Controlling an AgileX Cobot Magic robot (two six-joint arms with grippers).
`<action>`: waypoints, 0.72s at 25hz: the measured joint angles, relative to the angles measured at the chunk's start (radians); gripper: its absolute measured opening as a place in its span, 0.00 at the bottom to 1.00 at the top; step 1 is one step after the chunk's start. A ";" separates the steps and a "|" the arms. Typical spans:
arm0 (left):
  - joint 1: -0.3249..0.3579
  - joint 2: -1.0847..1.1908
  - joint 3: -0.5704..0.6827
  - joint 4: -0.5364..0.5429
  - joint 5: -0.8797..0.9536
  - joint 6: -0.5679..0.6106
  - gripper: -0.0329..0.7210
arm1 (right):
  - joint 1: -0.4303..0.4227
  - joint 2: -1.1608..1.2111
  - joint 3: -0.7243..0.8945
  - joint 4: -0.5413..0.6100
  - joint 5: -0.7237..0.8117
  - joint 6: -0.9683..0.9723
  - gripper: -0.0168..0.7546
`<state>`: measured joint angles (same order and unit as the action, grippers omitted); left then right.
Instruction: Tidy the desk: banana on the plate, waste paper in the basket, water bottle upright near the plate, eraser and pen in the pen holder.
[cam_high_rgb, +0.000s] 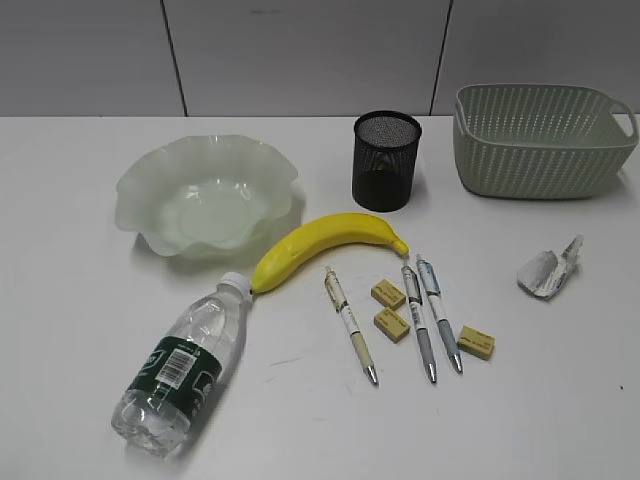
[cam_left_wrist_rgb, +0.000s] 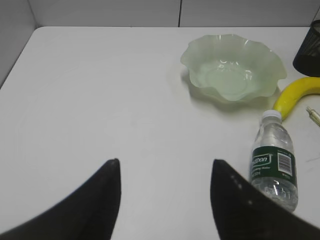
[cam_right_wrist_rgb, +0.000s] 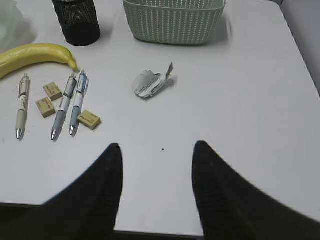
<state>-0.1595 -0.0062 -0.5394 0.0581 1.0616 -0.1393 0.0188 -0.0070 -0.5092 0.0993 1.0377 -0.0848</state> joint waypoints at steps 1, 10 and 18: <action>0.000 0.000 0.000 0.000 0.000 0.000 0.61 | 0.000 0.000 0.000 0.000 0.000 0.000 0.50; 0.000 0.000 0.000 0.000 0.000 0.000 0.61 | 0.000 0.000 0.000 0.000 0.000 0.000 0.50; 0.000 0.000 0.000 0.000 0.000 0.000 0.61 | 0.000 0.000 0.000 0.000 0.000 0.000 0.50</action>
<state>-0.1595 -0.0062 -0.5394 0.0581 1.0616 -0.1393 0.0188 -0.0070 -0.5092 0.0993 1.0377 -0.0848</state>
